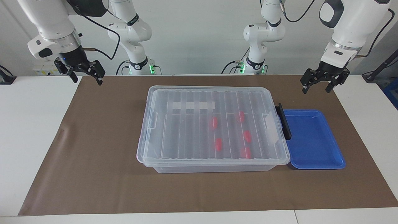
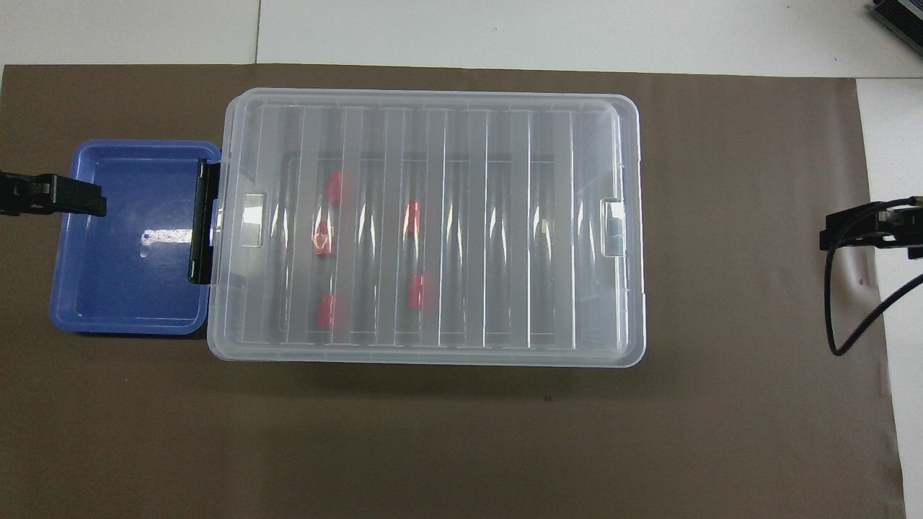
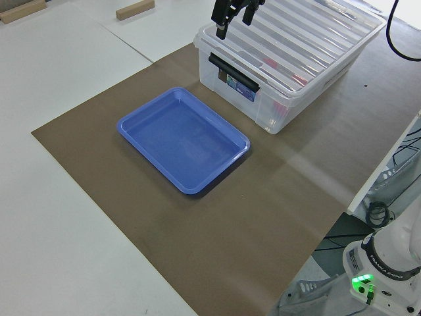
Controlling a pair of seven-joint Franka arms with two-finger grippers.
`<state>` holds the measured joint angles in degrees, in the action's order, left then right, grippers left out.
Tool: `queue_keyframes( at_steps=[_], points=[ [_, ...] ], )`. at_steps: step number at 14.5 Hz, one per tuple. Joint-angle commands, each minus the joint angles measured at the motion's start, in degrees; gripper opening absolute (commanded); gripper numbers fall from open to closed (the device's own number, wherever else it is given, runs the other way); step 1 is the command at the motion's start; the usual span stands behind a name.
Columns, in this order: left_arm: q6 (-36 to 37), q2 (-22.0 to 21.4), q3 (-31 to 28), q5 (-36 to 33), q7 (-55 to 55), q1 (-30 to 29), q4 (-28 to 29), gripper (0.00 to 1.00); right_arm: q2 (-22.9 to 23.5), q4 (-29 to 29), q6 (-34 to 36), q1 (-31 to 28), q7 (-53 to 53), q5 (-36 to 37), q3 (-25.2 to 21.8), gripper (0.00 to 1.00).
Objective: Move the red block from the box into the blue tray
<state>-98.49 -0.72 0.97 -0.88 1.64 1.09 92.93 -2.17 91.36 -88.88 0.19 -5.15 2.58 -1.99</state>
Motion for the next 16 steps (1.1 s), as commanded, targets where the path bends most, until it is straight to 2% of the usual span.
queue_keyframes(
  at_steps=[1, 16],
  points=[
    [-0.22, -1.74, -0.26, 0.79, 0.47, -0.03, 1.99, 1.00, -1.00, 1.27, -0.77, -0.19, 0.41, -0.47, 0.23, 1.00],
    [-0.22, -1.74, -0.26, 0.79, 0.47, -0.03, 1.99, 1.00, -1.08, 2.06, -1.90, -1.69, 0.41, -0.47, -0.39, 1.00]
  ],
)
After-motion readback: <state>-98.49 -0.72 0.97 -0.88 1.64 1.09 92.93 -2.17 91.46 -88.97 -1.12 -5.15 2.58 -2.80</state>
